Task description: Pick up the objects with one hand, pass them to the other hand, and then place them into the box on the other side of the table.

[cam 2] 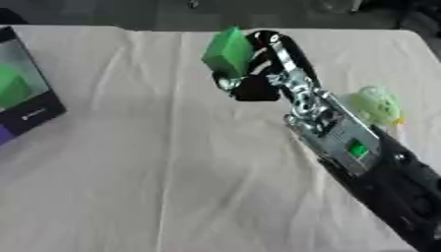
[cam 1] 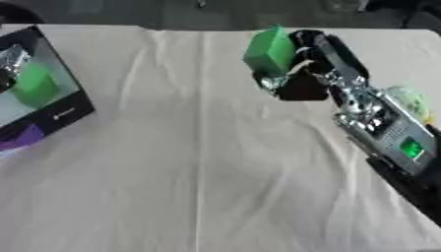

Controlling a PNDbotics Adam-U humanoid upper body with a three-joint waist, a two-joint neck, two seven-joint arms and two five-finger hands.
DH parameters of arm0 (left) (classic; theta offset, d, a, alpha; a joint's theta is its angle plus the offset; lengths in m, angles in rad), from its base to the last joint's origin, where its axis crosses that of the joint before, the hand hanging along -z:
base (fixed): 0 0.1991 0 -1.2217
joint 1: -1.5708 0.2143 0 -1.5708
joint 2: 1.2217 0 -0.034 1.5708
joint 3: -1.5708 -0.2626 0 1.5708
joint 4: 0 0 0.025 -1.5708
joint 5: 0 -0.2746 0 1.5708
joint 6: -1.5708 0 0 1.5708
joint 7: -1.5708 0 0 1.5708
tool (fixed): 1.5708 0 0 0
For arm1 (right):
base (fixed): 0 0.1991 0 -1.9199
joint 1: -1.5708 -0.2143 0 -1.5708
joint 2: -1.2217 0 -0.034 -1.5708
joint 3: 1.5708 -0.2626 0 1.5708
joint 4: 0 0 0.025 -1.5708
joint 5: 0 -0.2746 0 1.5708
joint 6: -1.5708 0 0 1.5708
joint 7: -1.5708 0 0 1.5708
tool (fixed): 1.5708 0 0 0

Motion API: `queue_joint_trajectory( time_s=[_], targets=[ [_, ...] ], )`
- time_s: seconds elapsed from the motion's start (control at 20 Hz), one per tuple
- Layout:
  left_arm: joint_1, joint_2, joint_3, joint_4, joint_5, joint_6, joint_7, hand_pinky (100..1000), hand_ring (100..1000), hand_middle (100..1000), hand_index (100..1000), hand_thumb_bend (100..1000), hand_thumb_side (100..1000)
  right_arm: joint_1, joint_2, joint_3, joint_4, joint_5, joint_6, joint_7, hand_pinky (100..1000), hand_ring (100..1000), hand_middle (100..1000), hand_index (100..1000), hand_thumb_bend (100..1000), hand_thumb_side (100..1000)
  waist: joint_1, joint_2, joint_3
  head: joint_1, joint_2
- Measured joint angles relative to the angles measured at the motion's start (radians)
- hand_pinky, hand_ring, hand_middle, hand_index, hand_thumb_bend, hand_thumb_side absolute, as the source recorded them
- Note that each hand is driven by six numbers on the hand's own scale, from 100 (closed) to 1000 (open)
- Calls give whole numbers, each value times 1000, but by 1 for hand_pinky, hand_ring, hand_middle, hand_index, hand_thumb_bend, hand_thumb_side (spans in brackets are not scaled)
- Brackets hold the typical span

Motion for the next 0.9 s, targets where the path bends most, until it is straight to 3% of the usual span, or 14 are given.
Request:
queue_joint_trajectory(
  time_s=[0.35,0.9],
  targets=[
    [-60,36,-43,-74,34,-47,-170,893,682,721,779,424,523,-26,15,40,9,-13,-73,-7,463,557,564,548,404,100,4,0,0,2,0],
    [-181,39,-143,-87,42,-100,-364,888,697,731,785,428,520,-56,41,87,9,14,-107,62,466,560,568,552,402,100,10,-10,7,11,0]
  ],
)
